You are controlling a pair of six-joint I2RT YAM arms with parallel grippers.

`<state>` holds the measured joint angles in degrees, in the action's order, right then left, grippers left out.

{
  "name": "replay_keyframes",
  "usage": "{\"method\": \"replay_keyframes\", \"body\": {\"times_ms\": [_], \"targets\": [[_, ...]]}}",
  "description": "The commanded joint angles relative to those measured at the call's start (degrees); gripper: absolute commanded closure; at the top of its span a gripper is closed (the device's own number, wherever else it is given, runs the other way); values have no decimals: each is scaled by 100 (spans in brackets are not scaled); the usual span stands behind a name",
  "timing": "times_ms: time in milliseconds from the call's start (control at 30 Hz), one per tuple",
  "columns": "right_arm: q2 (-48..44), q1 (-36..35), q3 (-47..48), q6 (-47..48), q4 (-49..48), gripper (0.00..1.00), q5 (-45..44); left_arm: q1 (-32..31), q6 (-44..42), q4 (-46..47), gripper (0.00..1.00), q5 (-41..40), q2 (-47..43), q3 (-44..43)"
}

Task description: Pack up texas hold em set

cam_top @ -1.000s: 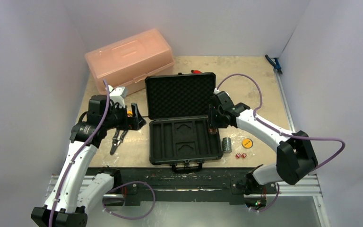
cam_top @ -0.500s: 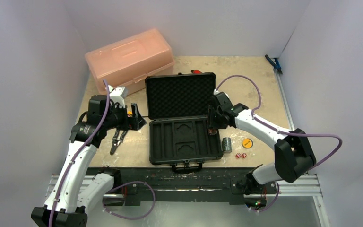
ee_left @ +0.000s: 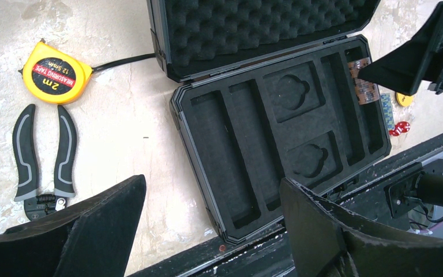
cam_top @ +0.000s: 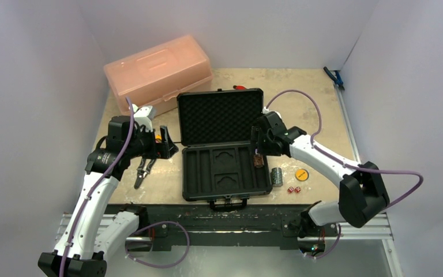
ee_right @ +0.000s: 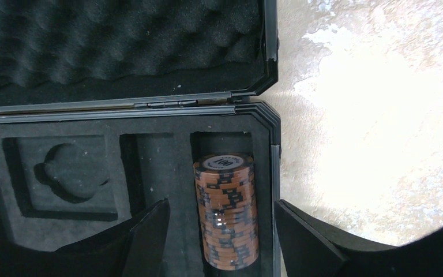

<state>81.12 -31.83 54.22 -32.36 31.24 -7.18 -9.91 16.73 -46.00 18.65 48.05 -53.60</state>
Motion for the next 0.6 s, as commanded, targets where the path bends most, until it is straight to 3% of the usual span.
{"method": "replay_keyframes", "body": {"times_ms": [0,167,300,567], "targets": [[-530,-12,35,62,82,32,-166,-37,-117,60,14,46,2,8],[-905,-25,-86,72,283,46,25,-38,-124,55,15,44,9,8],[-1093,-85,-234,1,413,49,132,-37,-123,54,15,38,11,5],[-1249,-250,-626,-288,441,66,359,-44,-119,54,15,37,11,5]]}}
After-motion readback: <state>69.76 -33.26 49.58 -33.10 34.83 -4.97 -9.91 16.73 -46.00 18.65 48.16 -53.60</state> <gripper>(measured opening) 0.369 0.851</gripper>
